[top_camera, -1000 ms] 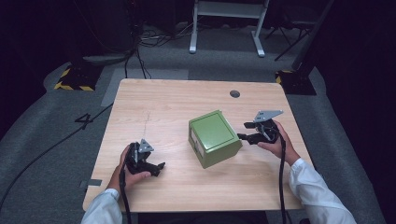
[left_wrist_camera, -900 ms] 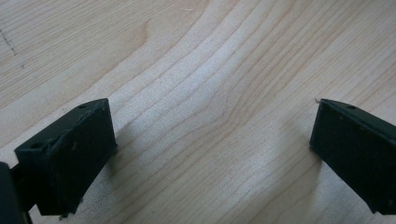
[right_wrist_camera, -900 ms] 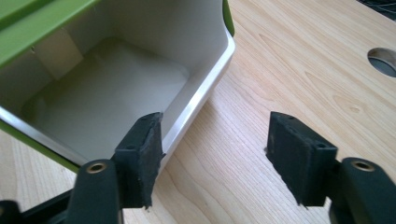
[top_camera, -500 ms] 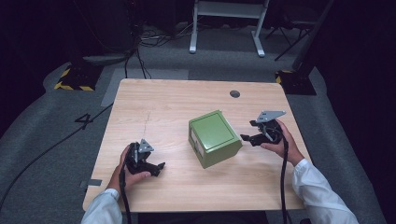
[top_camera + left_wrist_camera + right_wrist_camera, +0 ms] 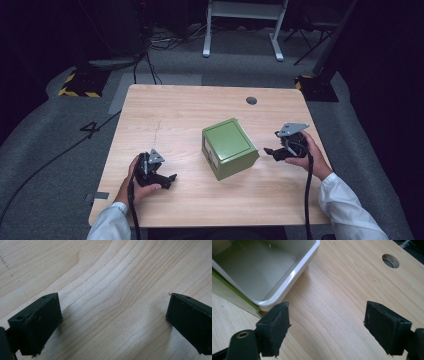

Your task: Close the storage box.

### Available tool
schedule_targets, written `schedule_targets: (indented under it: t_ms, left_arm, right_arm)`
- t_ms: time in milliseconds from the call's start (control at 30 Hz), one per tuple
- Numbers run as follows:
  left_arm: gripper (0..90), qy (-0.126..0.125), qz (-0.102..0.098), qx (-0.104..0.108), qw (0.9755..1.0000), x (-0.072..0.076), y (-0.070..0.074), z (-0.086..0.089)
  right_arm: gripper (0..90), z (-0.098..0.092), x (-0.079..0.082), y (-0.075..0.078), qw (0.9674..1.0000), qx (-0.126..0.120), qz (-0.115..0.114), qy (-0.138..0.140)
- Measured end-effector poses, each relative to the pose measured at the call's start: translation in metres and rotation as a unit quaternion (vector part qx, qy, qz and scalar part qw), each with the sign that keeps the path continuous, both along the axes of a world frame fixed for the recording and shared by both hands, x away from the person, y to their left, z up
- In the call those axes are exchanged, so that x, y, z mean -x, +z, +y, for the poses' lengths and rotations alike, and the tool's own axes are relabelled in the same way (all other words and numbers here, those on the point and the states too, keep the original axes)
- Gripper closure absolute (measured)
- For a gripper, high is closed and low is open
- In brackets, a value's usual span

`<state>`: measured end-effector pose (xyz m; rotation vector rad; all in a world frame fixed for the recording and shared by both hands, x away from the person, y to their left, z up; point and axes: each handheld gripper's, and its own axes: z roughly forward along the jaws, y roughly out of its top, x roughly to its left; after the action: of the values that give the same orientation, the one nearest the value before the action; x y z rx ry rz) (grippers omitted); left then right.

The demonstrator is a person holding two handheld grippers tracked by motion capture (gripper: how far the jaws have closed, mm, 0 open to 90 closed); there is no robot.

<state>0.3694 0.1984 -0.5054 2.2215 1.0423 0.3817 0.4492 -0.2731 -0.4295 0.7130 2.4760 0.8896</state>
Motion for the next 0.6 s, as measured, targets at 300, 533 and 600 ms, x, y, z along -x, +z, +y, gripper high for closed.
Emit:
schedule_targets:
  t_ms: [300,533,600]
  left_arm:
    - [0.3,-0.001,0.001,0.001,1.0000,0.000,0.000,0.000]
    - [0.3,-0.001,0.001,0.001,1.0000,0.000,0.000,0.000]
    - [0.3,-0.001,0.001,0.001,1.0000,0.000,0.000,0.000]
  right_arm:
    - [20.1,-0.018,0.010,-0.003,0.9999,0.006,0.008,-0.009]
    - [19.8,-0.030,0.019,-0.008,0.9997,0.017,0.010,-0.015]
    - [19.8,-0.034,0.022,-0.010,0.9995,0.024,0.010,-0.017]
